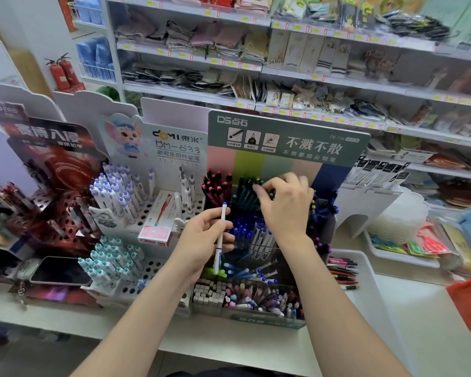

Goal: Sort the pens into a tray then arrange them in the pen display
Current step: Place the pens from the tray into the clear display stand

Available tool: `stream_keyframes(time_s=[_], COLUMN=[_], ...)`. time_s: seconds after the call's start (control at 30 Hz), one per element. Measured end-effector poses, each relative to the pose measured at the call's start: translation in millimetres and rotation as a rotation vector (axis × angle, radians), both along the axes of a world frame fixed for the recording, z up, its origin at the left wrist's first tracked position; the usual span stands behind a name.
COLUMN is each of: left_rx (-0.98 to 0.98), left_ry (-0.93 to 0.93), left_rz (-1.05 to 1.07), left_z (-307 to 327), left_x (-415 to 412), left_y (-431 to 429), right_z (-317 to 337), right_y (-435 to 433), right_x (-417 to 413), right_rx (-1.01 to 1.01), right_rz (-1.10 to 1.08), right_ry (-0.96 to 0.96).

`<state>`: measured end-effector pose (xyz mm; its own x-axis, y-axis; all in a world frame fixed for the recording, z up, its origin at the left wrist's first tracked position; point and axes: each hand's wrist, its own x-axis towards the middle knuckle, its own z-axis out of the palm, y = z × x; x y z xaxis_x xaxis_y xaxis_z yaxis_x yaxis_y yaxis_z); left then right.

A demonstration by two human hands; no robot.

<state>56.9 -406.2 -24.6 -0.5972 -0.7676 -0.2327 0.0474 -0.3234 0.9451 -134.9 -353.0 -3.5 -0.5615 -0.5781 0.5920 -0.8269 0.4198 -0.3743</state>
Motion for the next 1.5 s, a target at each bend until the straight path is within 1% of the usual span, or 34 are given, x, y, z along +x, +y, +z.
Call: stream_keyframes(time_s=[0.07,0.13,0.17,0.2,0.23,0.3,0.33,0.37,0.4,0.47,0.5,0.57,0.63,0.7,0.73,0.83,0.87,0.9,1.0,1.03,1.1,1.17,1.2,1.23,1.27,1.33,1.4,1.47,1.5], left_rx=[-0.036,-0.063,-0.062,-0.057,-0.056,-0.073,-0.095,-0.124,-0.154,-0.225,-0.271,-0.362,-0.444,-0.523,-0.579,-0.711,-0.719,-0.723,-0.71,-0.701,-0.709,-0.741,-0.755,-0.765,-0.771,-0.779,-0.77,-0.764,-0.762], left_ry=[-0.029,-0.055,-0.061,-0.064,-0.062,-0.051,-0.046,-0.046,-0.054,-0.104,-0.149,-0.247,-0.327,-0.387,-0.42,-0.488,-0.499,-0.51,-0.52,-0.519,-0.524,-0.534,-0.539,-0.541,-0.54,-0.519,-0.494,-0.47,-0.467], left_rz=[-0.005,-0.007,-0.004,-0.003,-0.012,-0.073,-0.115,-0.151,-0.173,-0.178,-0.173,-0.167,-0.164,-0.172,-0.19,-0.268,-0.291,-0.305,-0.317,-0.315,-0.31,-0.289,-0.276,-0.265,-0.258,-0.265,-0.306,-0.38,-0.423], left_z=[1.0,0.5,-0.5,-1.2,-2.2,-3.4,-4.2,-5.3,-6.8,-11.0,-15.3,-25.5,-34.7,-41.4,-43.1,-48.7,-51.3,-54.1,-60.6,-61.5,-62.6,-64.2,-64.7,-64.0,-63.5,-60.7,-55.7,-52.5,-52.5], left_x=[1.9,3.0,2.8,2.7,2.1,1.4,0.9,-0.3,-1.8,-4.7,-6.1,-7.7,-8.3,-9.3,-10.4,-14.8,-15.7,-16.1,-18.7,-20.3,-24.5,-28.9,-31.0,-33.5,-36.8,-45.5,-58.9,-77.8,-88.6], left_y=[1.3,2.8,3.3,4.0,4.4,6.5,8.4,11.0,13.7,18.8,20.1,22.4,25.8,31.0,34.3,45.3,48.4,51.3,57.3,59.4,63.1,66.3,67.8,69.8,72.0,80.2,95.0,115.9,128.2], right_z=[-1.8,-1.3,0.0,1.8,2.8,1.7,-2.3,-8.4,-14.3,-22.4,-25.3,-29.7,-40.0,-57.1,-68.8,-103.9,-113.7,-123.2,-140.2,-142.5,-144.0,-143.2,-139.9,-135.0,-128.1,-114.4,-108.8,-113.0,-120.2], right_y=[3.5,8.8,13.2,18.8,25.4,38.5,44.0,49.3,54.6,64.5,70.1,82.8,94.5,104.1,108.1,116.3,118.0,119.3,122.4,123.4,125.5,129.8,132.6,136.4,141.9,157.2,174.7,193.9,204.8], right_x=[1.9,8.8,15.1,23.7,32.6,48.4,53.9,57.2,58.2,57.3,55.5,48.9,39.6,35.8,36.4,48.2,53.2,55.8,57.6,56.1,51.2,47.9,44.9,40.8,36.0,22.7,0.1,-29.5,-45.7], right_rx=[-0.038,-0.086,-0.131,-0.173,-0.192,-0.158,-0.133,-0.133,-0.16,-0.287,-0.381,-0.547,-0.571,-0.472,-0.407,-0.205,-0.139,-0.077,0.126,0.163,0.215,0.256,0.247,0.197,0.106,-0.116,-0.249,-0.255,-0.195], right_rz=[-0.005,0.07,0.12,0.18,0.243,0.335,0.352,0.348,0.329,0.248,0.183,0.014,-0.085,-0.072,-0.043,0.064,0.088,0.104,0.092,0.069,0.046,0.096,0.141,0.178,0.189,0.101,-0.039,-0.153,-0.191], right_ry=[0.026,0.087,0.091,0.042,-0.062,-0.386,-0.552,-0.674,-0.747,-0.815,-0.811,-0.691,-0.514,-0.394,-0.373,-0.417,-0.443,-0.43,-0.209,-0.163,-0.129,-0.174,-0.228,-0.309,-0.398,-0.496,-0.545,-0.632,-0.672])
